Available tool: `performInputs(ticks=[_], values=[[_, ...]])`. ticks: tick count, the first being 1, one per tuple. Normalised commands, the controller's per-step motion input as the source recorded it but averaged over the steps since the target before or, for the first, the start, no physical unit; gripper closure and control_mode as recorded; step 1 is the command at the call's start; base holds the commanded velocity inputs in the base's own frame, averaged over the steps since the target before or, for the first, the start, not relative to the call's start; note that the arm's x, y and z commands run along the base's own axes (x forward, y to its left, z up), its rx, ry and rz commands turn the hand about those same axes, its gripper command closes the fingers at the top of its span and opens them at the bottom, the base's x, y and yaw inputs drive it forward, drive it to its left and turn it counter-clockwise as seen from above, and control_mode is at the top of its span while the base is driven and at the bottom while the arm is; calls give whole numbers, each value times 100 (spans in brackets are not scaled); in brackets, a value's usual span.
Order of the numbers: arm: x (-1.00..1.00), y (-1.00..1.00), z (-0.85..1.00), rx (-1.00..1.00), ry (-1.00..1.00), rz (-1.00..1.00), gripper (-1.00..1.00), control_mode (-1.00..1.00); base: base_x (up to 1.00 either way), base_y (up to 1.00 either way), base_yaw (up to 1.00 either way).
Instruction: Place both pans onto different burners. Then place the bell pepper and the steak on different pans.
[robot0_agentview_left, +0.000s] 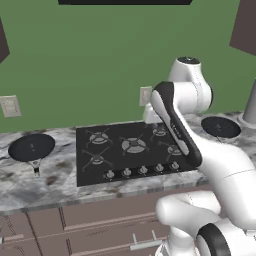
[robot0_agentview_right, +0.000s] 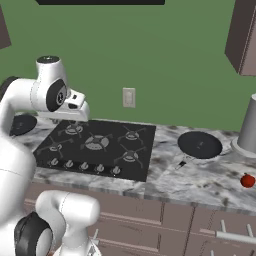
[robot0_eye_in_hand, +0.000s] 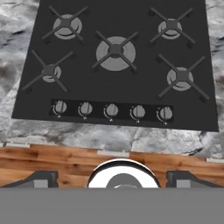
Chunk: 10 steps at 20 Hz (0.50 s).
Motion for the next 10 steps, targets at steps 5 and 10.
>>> performInputs(ticks=[5, 10], values=[[-30, 51, 0, 0, -3, 3, -100, -100, 0, 0, 0], [-18, 64, 0, 0, 0, 4, -100, -100, 0, 0, 0]])
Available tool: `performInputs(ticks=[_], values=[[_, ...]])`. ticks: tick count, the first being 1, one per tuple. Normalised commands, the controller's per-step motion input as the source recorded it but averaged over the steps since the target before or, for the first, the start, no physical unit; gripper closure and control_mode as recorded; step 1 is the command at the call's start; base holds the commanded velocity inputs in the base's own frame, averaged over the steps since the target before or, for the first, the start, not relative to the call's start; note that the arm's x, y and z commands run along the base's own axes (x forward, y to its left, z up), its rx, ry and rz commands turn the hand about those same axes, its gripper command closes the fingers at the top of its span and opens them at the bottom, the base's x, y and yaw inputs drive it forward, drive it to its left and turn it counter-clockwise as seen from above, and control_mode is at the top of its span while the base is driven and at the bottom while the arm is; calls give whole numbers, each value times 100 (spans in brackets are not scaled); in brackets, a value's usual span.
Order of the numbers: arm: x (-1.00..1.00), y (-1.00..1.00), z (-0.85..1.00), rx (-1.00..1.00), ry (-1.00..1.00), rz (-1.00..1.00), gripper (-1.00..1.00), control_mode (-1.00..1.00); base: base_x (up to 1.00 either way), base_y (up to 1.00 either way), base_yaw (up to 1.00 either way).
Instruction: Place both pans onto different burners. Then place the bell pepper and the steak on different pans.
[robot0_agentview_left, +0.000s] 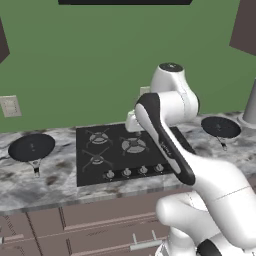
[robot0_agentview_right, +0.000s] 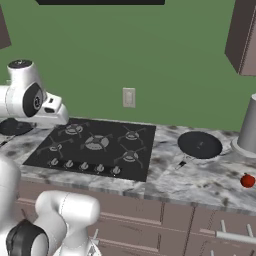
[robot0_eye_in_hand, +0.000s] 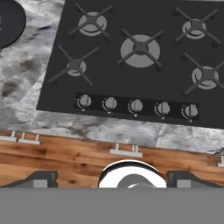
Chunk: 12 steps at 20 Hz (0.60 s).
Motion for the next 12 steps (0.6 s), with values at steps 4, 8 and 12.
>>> performInputs(ticks=[4, 8, 12], values=[[-2, 65, -4, 6, -1, 7, -100, -100, 0, 0, 0], [0, 71, -4, 2, -6, 5, -100, -100, 0, 0, 0], [0, 78, -12, 0, -8, 2, -100, -100, 0, 0, 0]])
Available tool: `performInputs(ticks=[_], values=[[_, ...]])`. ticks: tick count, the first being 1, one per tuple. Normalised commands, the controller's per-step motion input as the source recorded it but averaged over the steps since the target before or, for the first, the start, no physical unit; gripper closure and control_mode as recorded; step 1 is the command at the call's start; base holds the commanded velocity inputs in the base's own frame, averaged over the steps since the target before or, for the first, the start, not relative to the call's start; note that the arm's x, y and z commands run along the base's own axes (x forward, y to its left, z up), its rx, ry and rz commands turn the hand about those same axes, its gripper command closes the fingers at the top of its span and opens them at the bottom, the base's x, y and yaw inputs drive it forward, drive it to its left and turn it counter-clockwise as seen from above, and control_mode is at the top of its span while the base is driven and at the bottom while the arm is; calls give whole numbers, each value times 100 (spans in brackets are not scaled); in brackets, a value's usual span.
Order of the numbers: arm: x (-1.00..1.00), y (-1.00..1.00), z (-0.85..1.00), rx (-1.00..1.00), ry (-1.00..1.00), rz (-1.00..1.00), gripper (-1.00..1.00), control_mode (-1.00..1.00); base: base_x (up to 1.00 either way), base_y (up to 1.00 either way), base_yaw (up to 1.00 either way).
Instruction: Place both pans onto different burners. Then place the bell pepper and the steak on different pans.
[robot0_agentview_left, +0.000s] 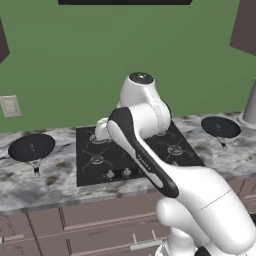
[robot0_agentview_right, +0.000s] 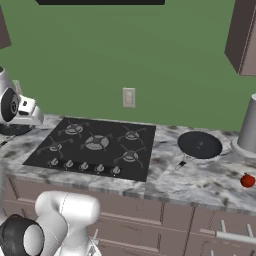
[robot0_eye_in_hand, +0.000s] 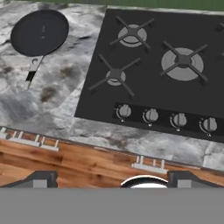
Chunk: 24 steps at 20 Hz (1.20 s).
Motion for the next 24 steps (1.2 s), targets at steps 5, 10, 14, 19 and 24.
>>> performInputs(ticks=[5, 10, 14, 19, 24], values=[[-13, 59, -3, 0, -6, 5, -100, -100, 0, 0, 0], [-2, 46, 0, 0, -6, 14, -100, -100, 0, 0, 0], [2, 46, 0, 0, -9, 4, -100, -100, 0, 0, 0], [11, 43, -8, 5, -2, -1, -100, -100, 0, 0, 0], [18, 46, -12, 12, 0, -7, -100, -100, 0, 0, 0]])
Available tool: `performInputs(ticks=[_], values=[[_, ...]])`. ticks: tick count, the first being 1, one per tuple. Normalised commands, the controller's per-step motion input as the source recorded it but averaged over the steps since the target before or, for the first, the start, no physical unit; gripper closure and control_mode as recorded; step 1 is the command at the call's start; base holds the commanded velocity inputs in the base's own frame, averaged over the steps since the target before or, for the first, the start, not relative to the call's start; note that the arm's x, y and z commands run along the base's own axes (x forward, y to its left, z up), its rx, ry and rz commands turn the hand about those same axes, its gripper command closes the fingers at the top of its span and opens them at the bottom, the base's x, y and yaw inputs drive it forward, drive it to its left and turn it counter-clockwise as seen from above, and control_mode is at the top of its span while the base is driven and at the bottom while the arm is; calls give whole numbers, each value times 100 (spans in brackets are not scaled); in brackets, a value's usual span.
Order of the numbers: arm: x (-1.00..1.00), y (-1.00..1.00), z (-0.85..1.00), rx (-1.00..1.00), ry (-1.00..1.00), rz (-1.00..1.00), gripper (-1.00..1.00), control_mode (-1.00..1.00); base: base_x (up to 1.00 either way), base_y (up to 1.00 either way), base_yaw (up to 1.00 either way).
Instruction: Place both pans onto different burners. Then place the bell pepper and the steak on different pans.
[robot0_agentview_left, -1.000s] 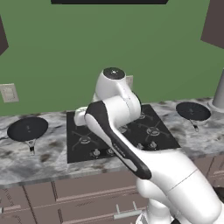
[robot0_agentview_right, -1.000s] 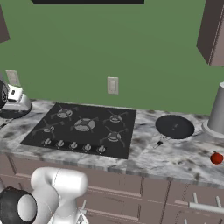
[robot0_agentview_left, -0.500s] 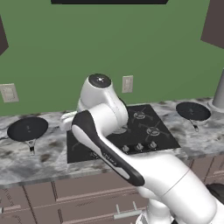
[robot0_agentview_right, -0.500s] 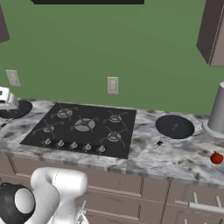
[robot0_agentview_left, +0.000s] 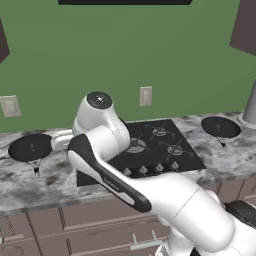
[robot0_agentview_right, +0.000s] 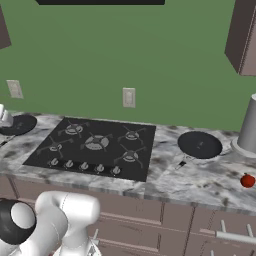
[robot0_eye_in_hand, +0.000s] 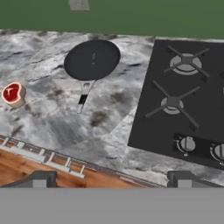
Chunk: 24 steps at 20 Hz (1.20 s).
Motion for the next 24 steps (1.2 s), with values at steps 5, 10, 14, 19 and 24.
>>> performInputs(ticks=[5, 10, 14, 19, 24], values=[[21, 49, -23, 3, 0, -3, -100, -100, 0, 0, 0], [26, 30, -35, 2, 3, 0, -100, -100, 0, 0, 0], [32, 22, -23, 5, 10, -1, -100, -100, 0, 0, 0], [32, 34, -5, 1, 9, 0, -100, -100, 0, 0, 0], [23, 42, -3, -2, 6, -1, -100, -100, 0, 0, 0]])
